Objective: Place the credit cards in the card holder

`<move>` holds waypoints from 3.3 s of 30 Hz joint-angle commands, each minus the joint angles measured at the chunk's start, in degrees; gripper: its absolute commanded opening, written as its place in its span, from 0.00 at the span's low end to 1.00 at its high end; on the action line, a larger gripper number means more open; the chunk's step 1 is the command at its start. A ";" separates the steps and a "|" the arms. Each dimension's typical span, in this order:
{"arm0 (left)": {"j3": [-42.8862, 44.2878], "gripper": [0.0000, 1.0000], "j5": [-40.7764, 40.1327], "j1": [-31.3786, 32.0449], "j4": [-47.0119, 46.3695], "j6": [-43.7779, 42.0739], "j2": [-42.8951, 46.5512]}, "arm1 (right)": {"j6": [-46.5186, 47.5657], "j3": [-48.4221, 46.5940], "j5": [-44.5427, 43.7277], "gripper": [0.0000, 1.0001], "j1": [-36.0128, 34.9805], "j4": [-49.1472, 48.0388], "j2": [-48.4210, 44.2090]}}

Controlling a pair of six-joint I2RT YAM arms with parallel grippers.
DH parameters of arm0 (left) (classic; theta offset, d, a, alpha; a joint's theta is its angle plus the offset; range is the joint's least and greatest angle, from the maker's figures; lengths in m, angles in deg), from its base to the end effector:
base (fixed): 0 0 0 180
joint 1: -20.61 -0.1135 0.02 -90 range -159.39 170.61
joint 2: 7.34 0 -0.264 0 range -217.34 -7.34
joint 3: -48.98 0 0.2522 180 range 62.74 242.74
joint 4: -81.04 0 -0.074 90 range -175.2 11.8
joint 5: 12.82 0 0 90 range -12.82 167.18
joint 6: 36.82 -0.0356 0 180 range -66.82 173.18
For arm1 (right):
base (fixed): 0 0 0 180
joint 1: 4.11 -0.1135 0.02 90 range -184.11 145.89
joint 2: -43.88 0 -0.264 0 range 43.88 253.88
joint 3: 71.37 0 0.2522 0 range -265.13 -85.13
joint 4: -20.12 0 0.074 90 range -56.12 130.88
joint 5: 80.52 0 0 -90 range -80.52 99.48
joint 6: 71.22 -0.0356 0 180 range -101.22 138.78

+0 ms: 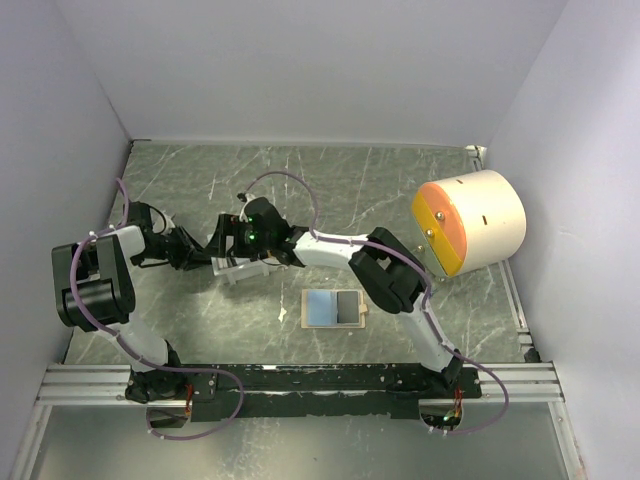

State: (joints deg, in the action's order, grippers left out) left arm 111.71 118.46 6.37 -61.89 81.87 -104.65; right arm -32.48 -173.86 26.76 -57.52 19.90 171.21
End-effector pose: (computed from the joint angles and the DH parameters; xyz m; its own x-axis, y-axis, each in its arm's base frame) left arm 0.2897 0.0493 0.1366 -0.8149 -0.5790 0.0244 -0.4272 0.5717 -0.7005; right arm 0.2938 0.4135 0.1725 -0.8790 0.0655 -0.4724 -0.3868 0.4814 0.7865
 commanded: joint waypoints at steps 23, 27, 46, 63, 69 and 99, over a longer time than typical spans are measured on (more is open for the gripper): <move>1.30 0.31 4.27 2.12 -1.87 -0.61 -1.97 | 3.73 -6.43 -1.15 0.75 -0.76 6.33 3.24; 1.48 0.31 4.25 2.21 -1.88 -0.56 -2.26 | 3.63 -5.14 -2.38 0.69 -0.75 5.95 1.24; 1.01 0.29 3.94 2.47 -1.87 -0.65 -2.53 | 2.93 -1.23 -3.48 0.43 -0.82 3.08 -3.08; 1.45 0.29 3.29 2.72 -1.11 -1.00 -2.33 | 4.88 -0.26 -7.85 0.00 -0.83 5.54 -4.18; 1.49 0.29 3.07 2.72 -0.69 -1.22 -2.15 | 7.17 -0.66 -10.41 0.02 -0.82 8.99 -4.23; 1.45 0.29 3.72 2.73 -1.34 -1.11 -2.94 | 8.72 -4.55 -4.77 0.80 -1.55 6.12 1.91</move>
State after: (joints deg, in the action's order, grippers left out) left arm 111.76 119.99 8.47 -62.66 81.02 -106.69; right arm -24.27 -175.49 22.17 -58.63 26.26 171.73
